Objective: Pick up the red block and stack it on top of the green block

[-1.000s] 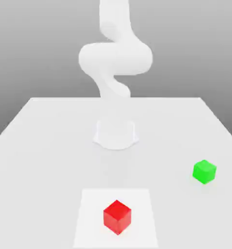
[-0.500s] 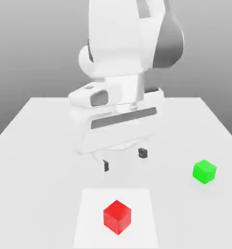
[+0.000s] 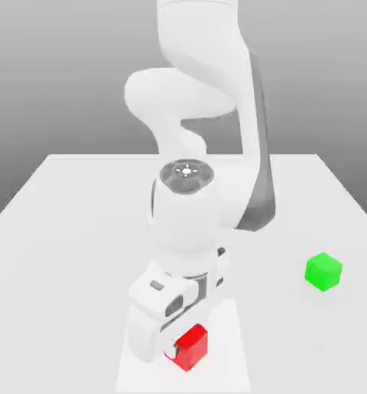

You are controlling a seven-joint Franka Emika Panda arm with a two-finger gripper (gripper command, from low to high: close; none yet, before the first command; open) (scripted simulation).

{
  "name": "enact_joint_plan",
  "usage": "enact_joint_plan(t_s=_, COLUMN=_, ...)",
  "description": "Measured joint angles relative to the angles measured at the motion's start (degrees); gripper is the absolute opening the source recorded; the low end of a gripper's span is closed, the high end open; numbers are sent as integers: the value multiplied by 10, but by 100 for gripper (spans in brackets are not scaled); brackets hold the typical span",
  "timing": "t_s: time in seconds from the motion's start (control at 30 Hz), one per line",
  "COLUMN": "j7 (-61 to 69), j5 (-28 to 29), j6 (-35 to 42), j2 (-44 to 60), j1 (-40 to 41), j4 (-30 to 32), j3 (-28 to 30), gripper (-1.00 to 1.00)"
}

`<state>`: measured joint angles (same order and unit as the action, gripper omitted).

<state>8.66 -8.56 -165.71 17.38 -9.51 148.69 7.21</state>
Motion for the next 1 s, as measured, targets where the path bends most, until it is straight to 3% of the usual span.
enact_joint_plan(t_s=0.07, j7=2, j5=-2, j6=-4, j2=4, j1=2, j4=0, j3=-2, gripper=-100)
enact_joint_plan(t_s=0.27, j7=-36, j5=51, j6=83, j2=-103, j1=-20, j4=19, j3=20, gripper=-100)
enact_joint_plan(t_s=0.7, j7=9, j5=48, j6=127, j2=-252, j1=-308, j4=122, j3=-159, gripper=-100)
enact_joint_plan(t_s=0.93, j7=-30, j5=108, j6=10, j2=-136, j1=-326, j4=124, j3=-160, gripper=-100)
enact_joint_plan(t_s=0.97, j7=-36, j5=115, j6=0, j2=-126, j1=-328, j4=124, j3=-157, gripper=100)
enact_joint_plan(t_s=1.0, j7=-36, j5=115, j6=0, j2=-126, j1=-328, j4=124, j3=-157, gripper=100)
